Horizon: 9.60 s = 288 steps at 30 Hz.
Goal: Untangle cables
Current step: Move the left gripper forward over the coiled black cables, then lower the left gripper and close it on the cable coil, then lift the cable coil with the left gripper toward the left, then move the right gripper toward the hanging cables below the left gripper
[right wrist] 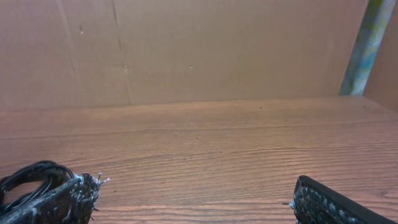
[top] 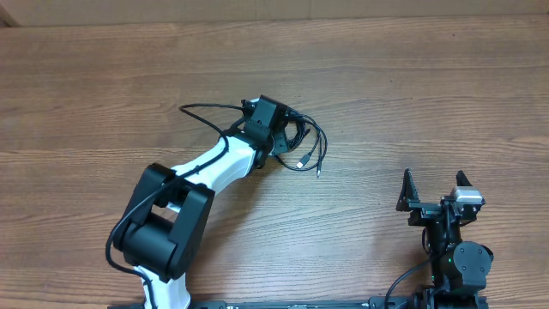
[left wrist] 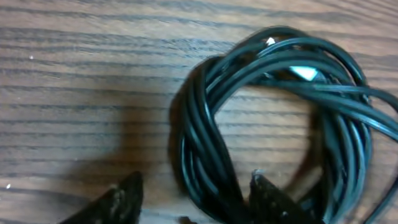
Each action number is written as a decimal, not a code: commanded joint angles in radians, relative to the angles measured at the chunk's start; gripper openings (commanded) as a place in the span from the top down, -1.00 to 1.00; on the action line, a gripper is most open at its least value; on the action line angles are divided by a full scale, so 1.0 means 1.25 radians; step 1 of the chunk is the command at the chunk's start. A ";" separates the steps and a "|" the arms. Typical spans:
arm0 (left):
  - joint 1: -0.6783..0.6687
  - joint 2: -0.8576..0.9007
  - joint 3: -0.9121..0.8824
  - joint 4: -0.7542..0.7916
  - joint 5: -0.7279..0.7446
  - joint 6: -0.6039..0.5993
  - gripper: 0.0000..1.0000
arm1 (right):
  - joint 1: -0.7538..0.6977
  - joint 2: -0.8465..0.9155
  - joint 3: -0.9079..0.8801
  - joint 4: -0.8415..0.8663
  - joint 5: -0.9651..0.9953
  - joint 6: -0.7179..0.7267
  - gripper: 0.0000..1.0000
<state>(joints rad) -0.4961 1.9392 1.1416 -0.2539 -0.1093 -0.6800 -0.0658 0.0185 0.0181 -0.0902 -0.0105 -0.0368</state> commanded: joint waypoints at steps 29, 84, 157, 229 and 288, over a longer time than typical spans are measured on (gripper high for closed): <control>-0.001 -0.112 0.148 -0.478 0.293 -0.365 -0.16 | -0.005 -0.003 -0.008 0.005 0.008 0.005 -0.99; -0.028 -0.022 0.055 -0.350 0.188 -0.279 0.25 | -0.005 -0.003 -0.008 0.005 0.008 0.005 -1.00; 0.009 -0.024 0.023 -0.379 0.029 -0.425 0.92 | -0.005 -0.003 -0.008 0.005 0.008 0.005 -1.00; 0.035 -0.449 0.233 -0.685 0.002 -0.424 0.92 | 0.008 0.442 0.330 -0.114 -0.773 0.504 -0.99; -0.058 -0.410 0.233 -0.687 -0.124 -0.108 0.91 | 0.808 0.703 0.331 0.358 -0.231 0.682 0.92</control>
<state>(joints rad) -0.5526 1.4261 1.4212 -1.1614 -0.1989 -0.9894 0.9546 0.9623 0.4175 0.3481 -0.2138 0.7197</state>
